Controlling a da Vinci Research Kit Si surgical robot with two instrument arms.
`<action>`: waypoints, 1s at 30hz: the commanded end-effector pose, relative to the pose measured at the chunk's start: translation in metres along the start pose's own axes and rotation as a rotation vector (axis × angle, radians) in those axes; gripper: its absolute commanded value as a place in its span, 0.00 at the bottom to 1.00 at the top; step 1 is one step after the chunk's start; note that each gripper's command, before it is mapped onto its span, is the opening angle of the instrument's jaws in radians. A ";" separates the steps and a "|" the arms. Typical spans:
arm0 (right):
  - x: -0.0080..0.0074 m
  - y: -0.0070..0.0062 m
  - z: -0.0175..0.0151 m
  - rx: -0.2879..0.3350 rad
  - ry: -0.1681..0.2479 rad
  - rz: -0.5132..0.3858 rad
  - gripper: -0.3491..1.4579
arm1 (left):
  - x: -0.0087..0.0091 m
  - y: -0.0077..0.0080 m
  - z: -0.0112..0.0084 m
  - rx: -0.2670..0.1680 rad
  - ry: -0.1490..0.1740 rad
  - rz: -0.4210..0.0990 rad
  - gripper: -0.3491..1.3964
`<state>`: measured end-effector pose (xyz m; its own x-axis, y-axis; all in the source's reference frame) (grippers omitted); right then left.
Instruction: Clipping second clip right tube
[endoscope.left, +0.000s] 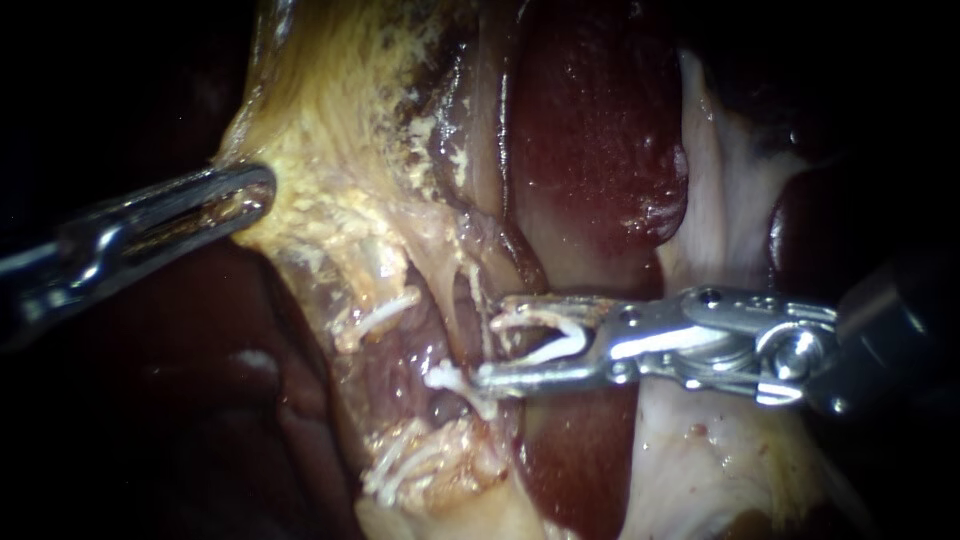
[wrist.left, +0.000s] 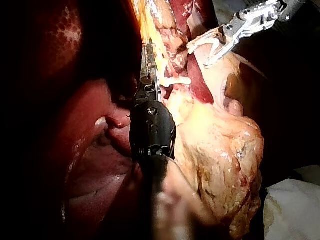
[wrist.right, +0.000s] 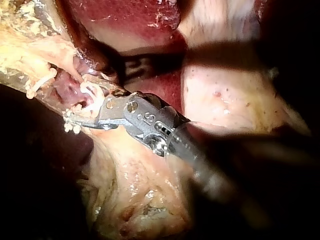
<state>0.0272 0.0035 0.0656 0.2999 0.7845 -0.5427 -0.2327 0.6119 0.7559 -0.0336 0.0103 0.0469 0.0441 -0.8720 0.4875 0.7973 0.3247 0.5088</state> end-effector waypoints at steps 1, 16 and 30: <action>-0.0003 0.0002 0.0003 0.004 -0.002 0.000 0.52 | 0.0000 0.0000 0.0000 0.000 0.000 0.000 0.00; -0.0040 0.0036 0.0042 0.042 -0.008 -0.012 0.52 | 0.0001 0.0000 0.0000 -0.001 0.000 0.000 0.00; -0.0055 0.0045 0.0070 0.067 -0.015 -0.007 0.51 | 0.0002 0.0000 0.0000 -0.001 -0.001 0.000 0.00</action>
<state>0.0310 0.0012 0.0747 0.3159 0.7780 -0.5430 -0.1653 0.6087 0.7760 -0.0336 0.0102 0.0470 0.0437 -0.8717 0.4880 0.7979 0.3244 0.5081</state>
